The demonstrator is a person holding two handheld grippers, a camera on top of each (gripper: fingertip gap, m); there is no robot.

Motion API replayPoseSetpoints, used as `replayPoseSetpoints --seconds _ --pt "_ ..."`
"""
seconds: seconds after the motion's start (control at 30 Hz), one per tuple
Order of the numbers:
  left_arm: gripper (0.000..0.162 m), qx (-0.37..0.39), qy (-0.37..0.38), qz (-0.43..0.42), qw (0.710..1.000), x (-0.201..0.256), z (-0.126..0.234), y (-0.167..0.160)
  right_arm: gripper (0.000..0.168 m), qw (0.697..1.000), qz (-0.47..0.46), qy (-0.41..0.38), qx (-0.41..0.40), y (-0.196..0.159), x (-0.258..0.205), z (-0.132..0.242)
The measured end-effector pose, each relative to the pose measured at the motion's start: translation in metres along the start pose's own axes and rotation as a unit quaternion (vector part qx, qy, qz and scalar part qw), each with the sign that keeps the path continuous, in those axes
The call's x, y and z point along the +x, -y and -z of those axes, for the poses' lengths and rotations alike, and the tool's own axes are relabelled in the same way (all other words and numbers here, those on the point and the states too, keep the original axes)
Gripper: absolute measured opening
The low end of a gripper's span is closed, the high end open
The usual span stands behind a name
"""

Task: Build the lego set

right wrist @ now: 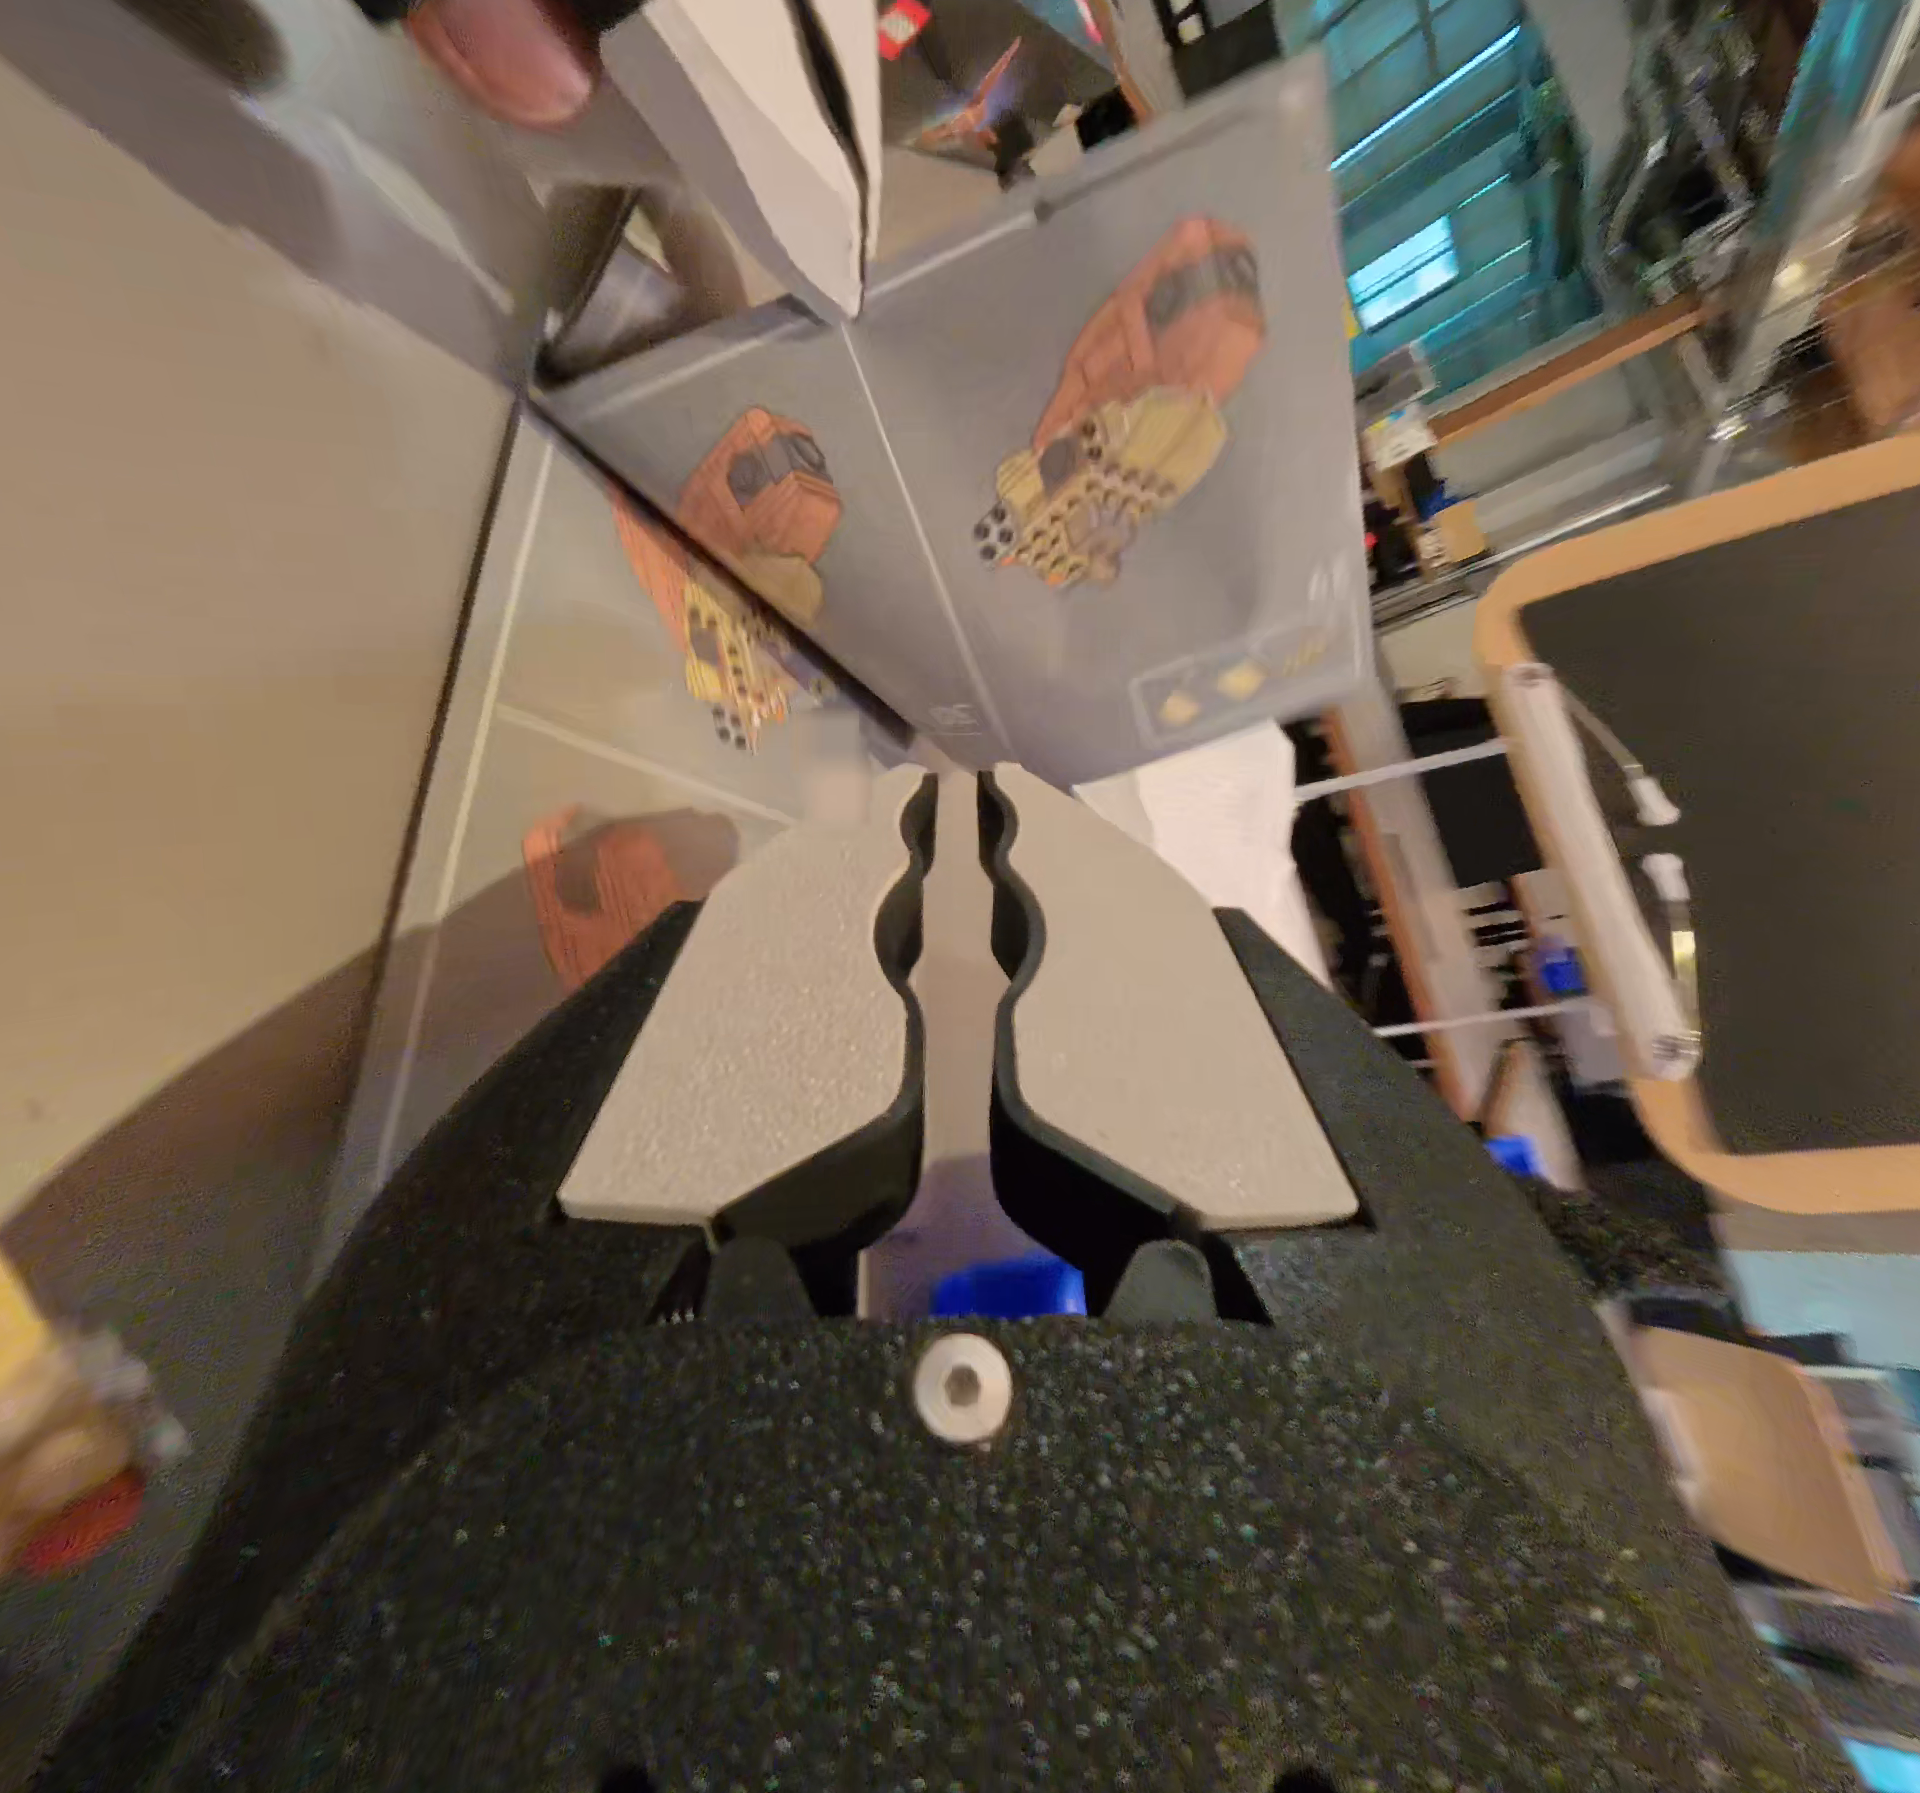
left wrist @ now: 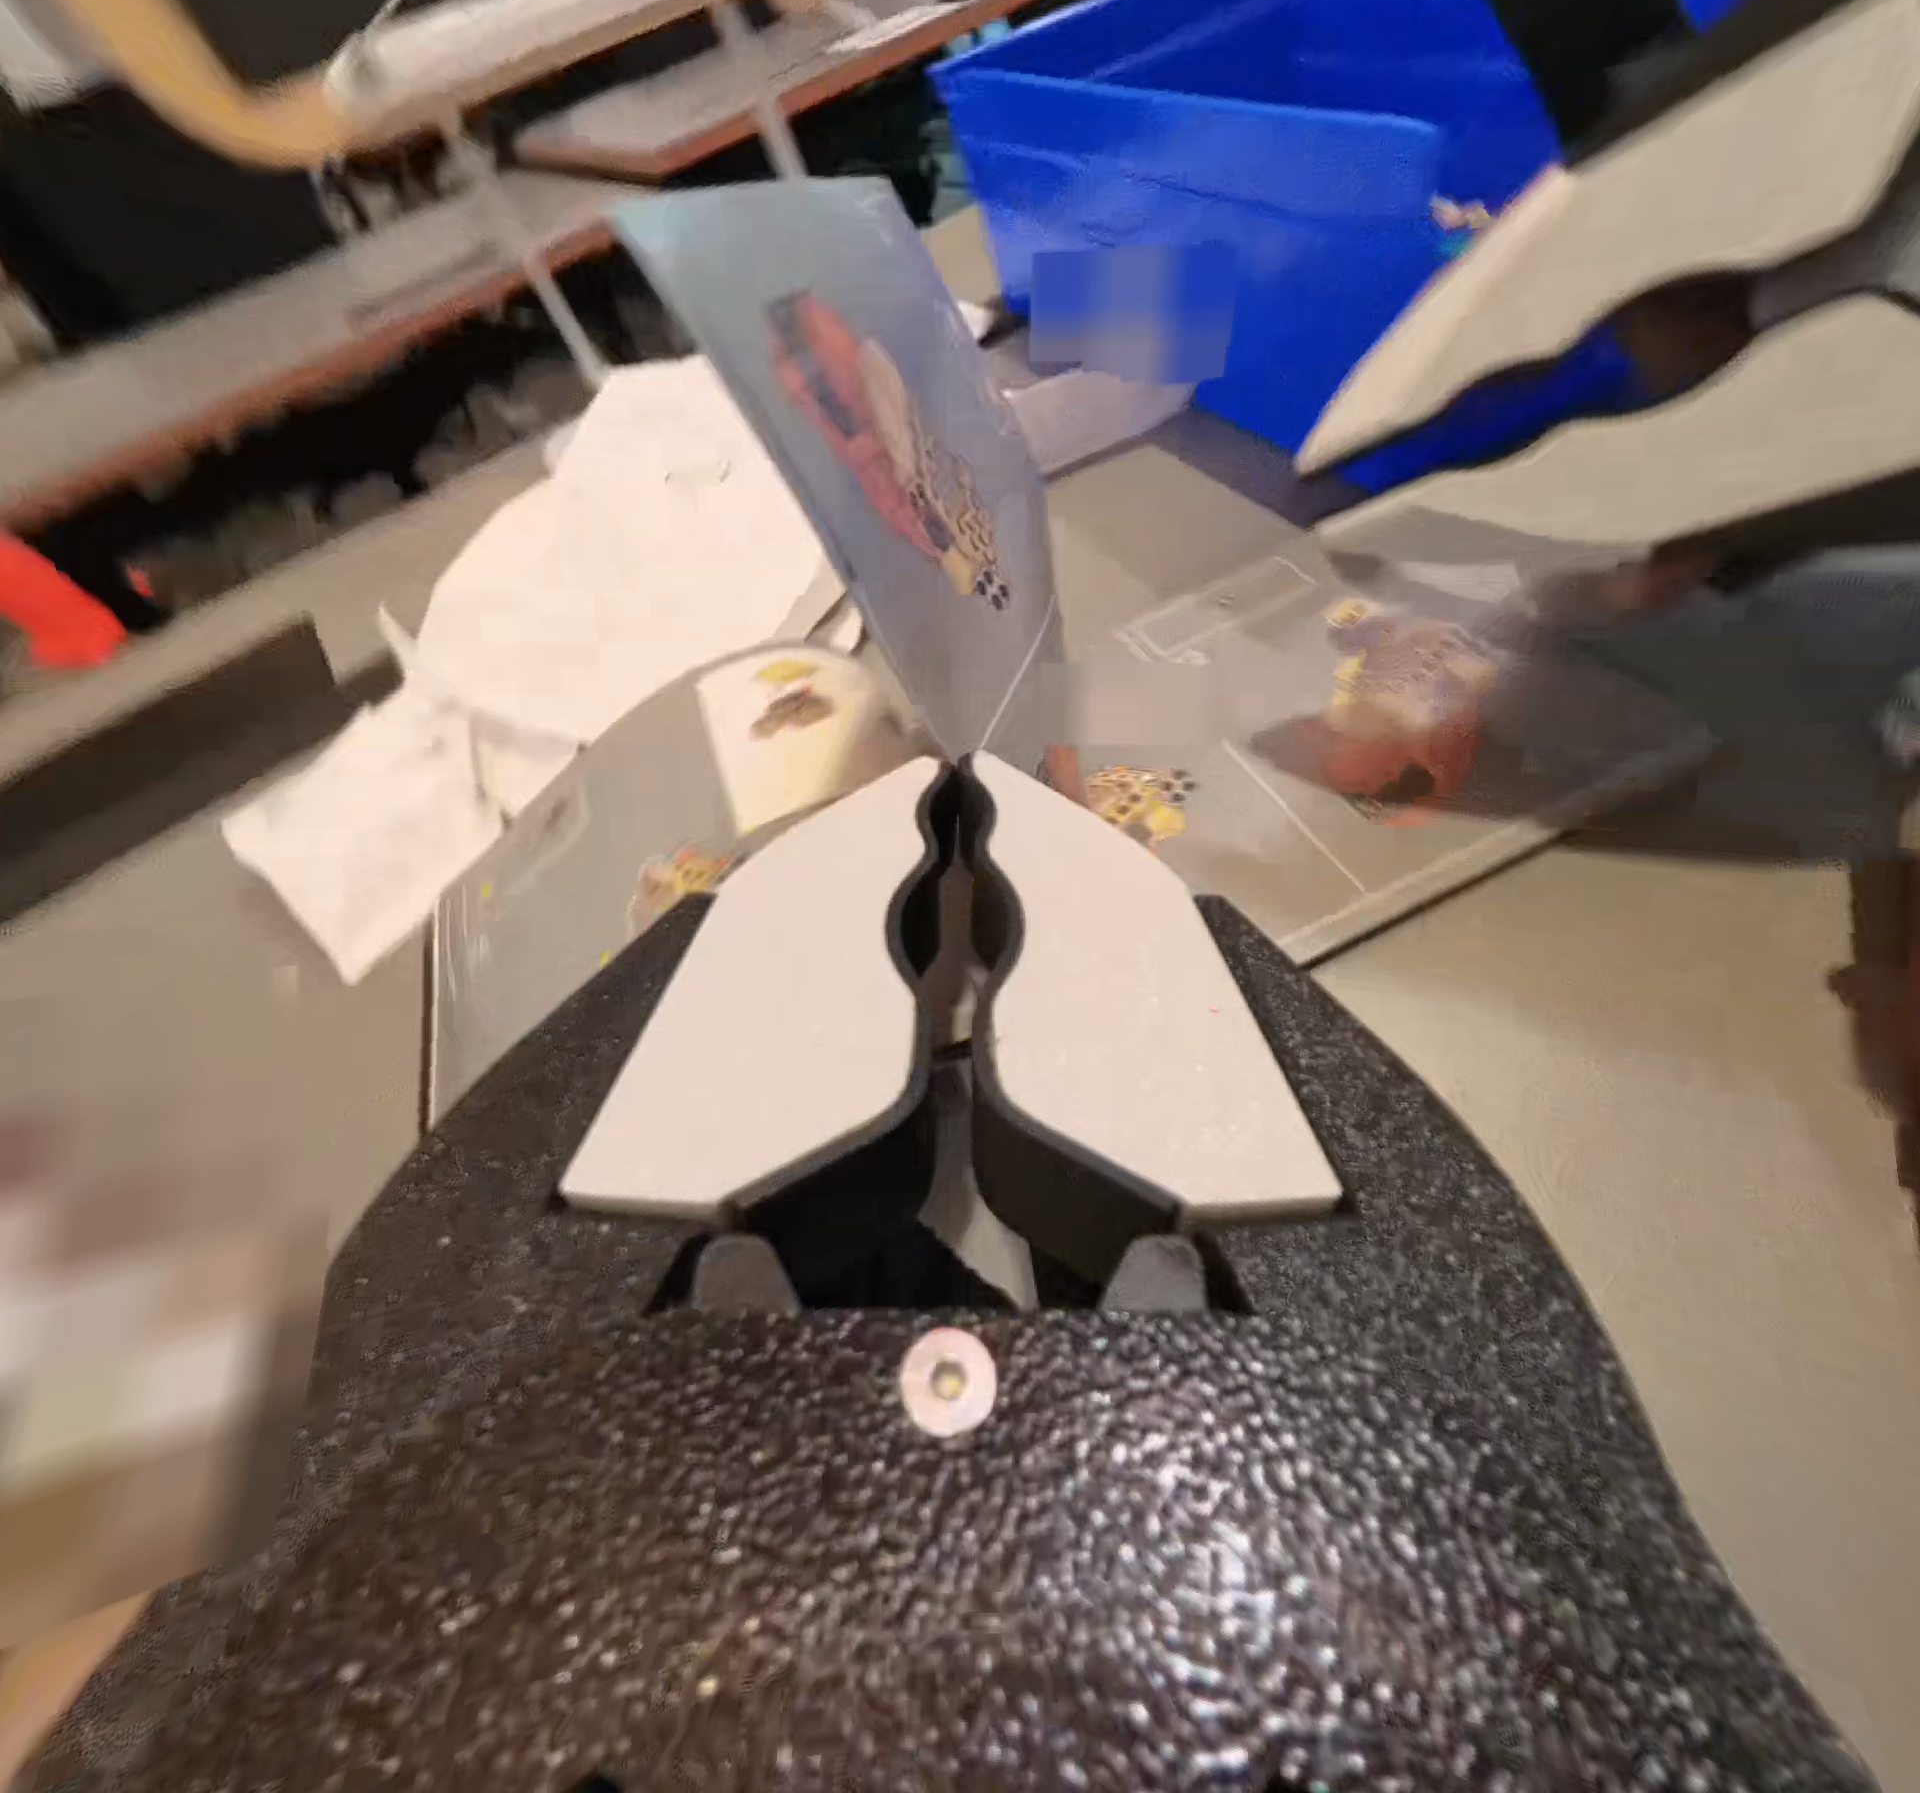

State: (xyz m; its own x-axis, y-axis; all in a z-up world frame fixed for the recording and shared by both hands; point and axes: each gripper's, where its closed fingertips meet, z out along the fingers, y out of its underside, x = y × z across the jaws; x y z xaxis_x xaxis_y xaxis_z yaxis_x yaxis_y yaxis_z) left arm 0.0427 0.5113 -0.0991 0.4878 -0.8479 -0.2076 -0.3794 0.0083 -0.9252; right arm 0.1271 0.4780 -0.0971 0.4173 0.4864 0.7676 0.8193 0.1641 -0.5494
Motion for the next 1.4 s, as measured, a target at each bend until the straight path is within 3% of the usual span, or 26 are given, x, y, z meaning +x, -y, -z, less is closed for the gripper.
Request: replayPoseSetpoints --seconds 0.1,0.17,0.4,0.53,0.67,0.87,1.07,1.17,1.4 --pt "0.0 -0.009 0.015 0.122 0.992 -0.027 0.007 -0.012 0.007 0.996 -0.083 0.045 -0.003 0.016 0.003 -0.017" --pt "0.0 -0.017 0.034 0.159 0.987 -0.041 0.013 -0.02 0.007 0.989 -0.119 0.086 -0.027 0.021 0.0 -0.031" --pt "0.003 -0.042 0.043 0.203 0.977 -0.057 0.022 -0.035 0.008 0.978 -0.109 0.157 -0.078 0.024 -0.021 -0.078" --pt "0.019 -0.061 0.036 0.212 0.975 -0.061 0.025 -0.044 0.008 0.978 -0.1 0.162 -0.08 0.03 -0.024 -0.092" --pt "0.031 -0.065 0.034 0.201 0.977 -0.069 0.038 -0.051 0.008 0.978 -0.1 0.163 -0.081 0.036 -0.024 -0.098" --pt "0.034 -0.079 0.046 0.107 0.99 -0.079 0.055 -0.061 0.008 0.978 -0.088 0.168 -0.091 0.042 -0.025 -0.109" --pt "0.029 -0.142 -0.019 -0.004 0.99 -0.053 0.035 -0.072 0.008 0.978 -0.073 0.173 -0.095 0.047 -0.024 -0.116" --pt "0.026 -0.207 -0.038 -0.01 0.977 -0.047 0.026 -0.088 0.009 0.977 -0.072 0.179 -0.095 0.047 -0.024 -0.118" --pt "0.022 -0.212 -0.044 0.023 0.976 -0.049 0.027 -0.09 0.009 0.974 -0.107 0.166 -0.106 0.04 -0.002 -0.118"
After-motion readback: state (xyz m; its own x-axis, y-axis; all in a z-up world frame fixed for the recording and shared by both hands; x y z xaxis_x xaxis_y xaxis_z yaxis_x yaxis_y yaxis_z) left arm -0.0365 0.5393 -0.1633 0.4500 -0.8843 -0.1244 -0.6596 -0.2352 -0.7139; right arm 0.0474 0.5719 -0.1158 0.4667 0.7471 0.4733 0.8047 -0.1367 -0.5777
